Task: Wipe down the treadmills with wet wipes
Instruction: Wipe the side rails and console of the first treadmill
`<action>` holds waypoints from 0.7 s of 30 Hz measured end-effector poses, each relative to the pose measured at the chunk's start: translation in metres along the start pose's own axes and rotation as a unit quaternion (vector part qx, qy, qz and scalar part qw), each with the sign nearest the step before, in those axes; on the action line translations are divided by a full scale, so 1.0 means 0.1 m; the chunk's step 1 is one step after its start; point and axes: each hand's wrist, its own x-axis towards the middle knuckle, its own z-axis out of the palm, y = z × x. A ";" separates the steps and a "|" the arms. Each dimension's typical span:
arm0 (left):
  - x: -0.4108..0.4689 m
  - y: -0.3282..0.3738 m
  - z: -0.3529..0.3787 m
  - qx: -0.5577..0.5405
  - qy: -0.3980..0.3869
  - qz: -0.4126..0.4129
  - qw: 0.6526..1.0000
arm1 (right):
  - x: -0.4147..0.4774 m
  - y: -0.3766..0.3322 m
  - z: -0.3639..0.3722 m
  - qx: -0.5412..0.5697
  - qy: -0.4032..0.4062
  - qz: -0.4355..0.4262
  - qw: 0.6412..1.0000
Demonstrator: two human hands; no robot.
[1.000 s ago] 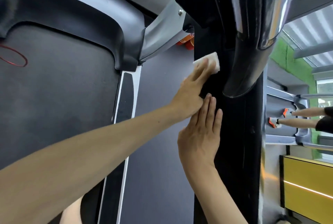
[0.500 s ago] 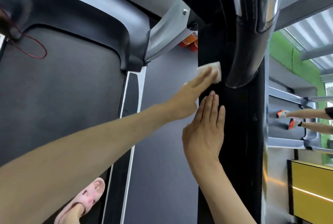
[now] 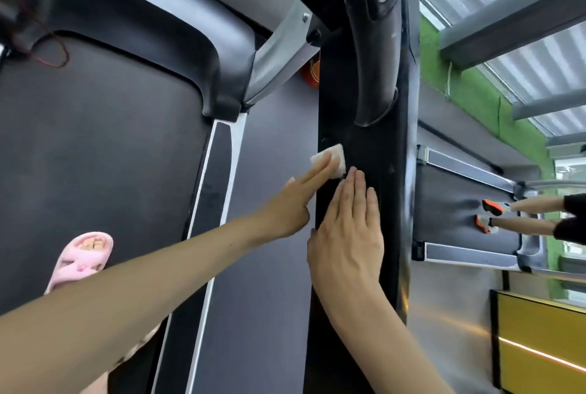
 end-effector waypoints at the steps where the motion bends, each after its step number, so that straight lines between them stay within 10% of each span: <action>1: 0.12 0.04 -0.02 -0.032 0.010 -0.013 0.999 | -0.02 0.03 0.03 -0.011 0.008 -0.007 1.000; 21: 0.14 0.23 0.05 -0.085 0.067 -0.032 0.994 | -0.09 0.08 0.13 -0.041 0.075 -0.036 0.996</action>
